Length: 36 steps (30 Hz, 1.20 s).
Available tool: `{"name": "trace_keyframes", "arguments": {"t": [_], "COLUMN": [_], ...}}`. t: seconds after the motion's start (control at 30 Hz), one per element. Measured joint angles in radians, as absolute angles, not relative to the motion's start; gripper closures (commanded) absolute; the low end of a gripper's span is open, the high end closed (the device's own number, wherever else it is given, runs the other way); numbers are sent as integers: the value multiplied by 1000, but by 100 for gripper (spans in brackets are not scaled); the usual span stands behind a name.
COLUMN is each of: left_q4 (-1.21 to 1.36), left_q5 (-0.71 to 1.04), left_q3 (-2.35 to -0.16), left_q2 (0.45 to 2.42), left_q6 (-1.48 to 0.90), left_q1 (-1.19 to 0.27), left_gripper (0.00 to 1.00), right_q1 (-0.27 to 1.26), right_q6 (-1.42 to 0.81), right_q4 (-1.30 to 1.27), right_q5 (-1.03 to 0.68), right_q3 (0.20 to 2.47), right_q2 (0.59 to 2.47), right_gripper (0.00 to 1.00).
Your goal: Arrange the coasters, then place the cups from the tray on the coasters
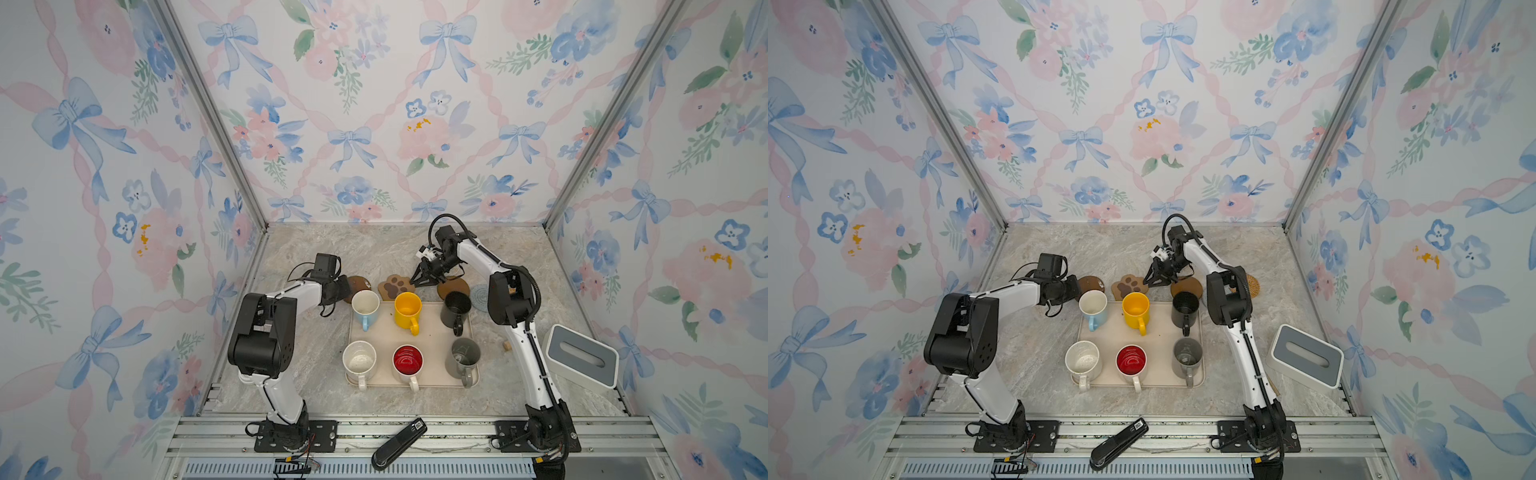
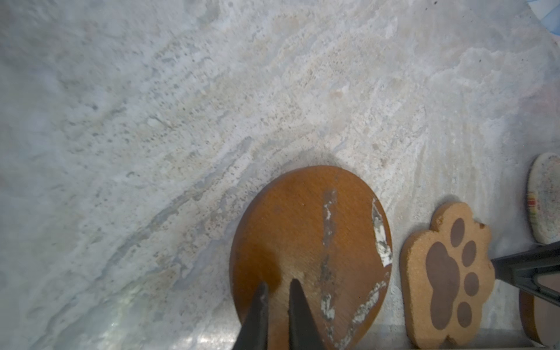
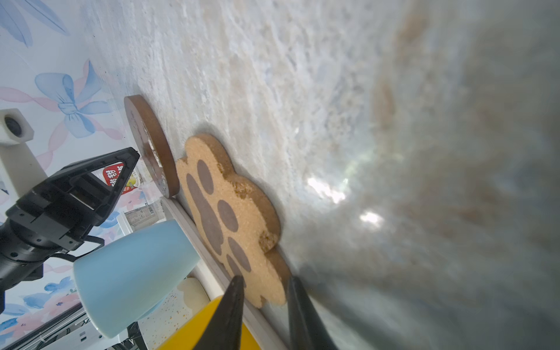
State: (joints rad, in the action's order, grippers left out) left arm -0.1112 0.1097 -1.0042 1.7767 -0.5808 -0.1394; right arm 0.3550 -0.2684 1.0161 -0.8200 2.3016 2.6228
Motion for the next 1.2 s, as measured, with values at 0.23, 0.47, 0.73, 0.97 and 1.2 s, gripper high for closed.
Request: {"name": "trace_keyframes", "arguments": {"t": [0.23,0.47,0.73,0.97,1.2], "left_q4": [-114,-119,-128,-123,-99], "left_q5": [97,90,109,147,169], "left_q3": [-985,-937,-913,-913,-915], "left_q2": [1720,1691,1692,1715,1753], "left_q6": [-580,-577,-577,-581,-585], "left_q1": [-119,-110,-110,-112,-118], "left_gripper": [87,94,94,96,96], "right_q1": [377,384,379,345,277], "right_q6": [-323,-393,-452,-493,-539], "right_q4": [951,869,775,684,570], "right_q5": [-859,-907,-921,-927,-912], "right_q3": [2302,2302,2282,2176,2030], "right_q2": [2628,2649,2652,2597,2475], "right_gripper": [72,73,73,73,73]}}
